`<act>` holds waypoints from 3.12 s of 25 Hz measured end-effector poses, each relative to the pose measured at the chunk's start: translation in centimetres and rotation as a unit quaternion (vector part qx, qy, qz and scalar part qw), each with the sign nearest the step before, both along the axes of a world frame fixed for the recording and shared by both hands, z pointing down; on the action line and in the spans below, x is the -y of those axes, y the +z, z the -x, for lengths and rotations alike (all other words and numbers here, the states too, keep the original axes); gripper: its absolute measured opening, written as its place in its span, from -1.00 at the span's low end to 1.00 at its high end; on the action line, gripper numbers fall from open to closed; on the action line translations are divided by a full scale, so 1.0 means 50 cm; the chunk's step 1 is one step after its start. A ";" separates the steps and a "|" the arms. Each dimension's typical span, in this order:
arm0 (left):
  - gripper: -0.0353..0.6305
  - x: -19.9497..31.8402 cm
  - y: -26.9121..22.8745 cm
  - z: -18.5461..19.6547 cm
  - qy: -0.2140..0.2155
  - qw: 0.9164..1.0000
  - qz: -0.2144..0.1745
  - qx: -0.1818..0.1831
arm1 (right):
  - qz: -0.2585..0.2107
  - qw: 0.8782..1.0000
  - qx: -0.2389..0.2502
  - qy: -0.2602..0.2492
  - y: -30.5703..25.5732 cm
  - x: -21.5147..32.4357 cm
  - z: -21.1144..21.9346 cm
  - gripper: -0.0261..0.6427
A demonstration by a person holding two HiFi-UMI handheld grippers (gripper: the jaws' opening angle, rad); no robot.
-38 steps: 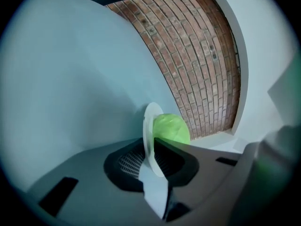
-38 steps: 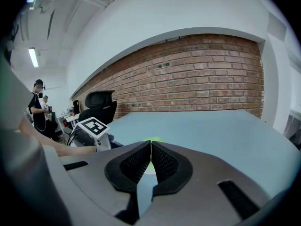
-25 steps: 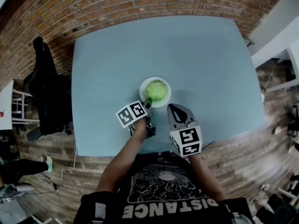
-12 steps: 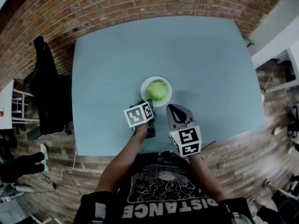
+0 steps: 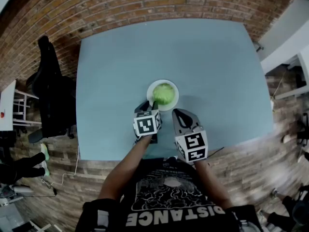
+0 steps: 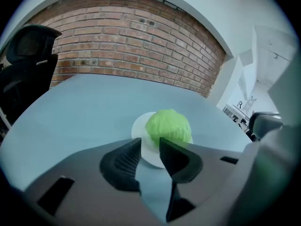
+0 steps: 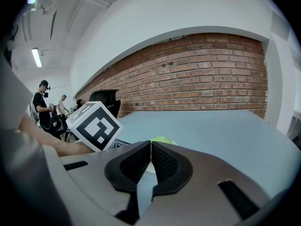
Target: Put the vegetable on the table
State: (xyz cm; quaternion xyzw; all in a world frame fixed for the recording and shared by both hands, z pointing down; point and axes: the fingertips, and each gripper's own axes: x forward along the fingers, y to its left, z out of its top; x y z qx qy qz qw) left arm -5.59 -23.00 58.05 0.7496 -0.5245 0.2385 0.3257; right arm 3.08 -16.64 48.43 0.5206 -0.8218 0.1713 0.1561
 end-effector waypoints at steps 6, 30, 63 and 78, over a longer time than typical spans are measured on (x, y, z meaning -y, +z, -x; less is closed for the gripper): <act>-0.53 -0.021 -0.076 -0.004 0.026 0.998 -0.057 -0.021 | -0.001 1.000 0.003 -0.003 -0.006 -0.003 0.005 -0.89; -0.86 -0.157 -0.366 -0.045 0.066 0.960 -0.260 -0.076 | -0.055 0.997 0.030 -0.036 -0.098 -0.041 0.019 -0.90; -0.89 -0.255 -0.371 -0.085 0.060 0.955 -0.287 -0.043 | -0.092 0.993 0.040 -0.056 -0.157 -0.127 0.005 -0.90; -0.89 -0.258 -0.381 -0.096 0.059 0.954 -0.293 -0.038 | -0.095 0.993 0.045 -0.061 -0.163 -0.130 -0.002 -0.90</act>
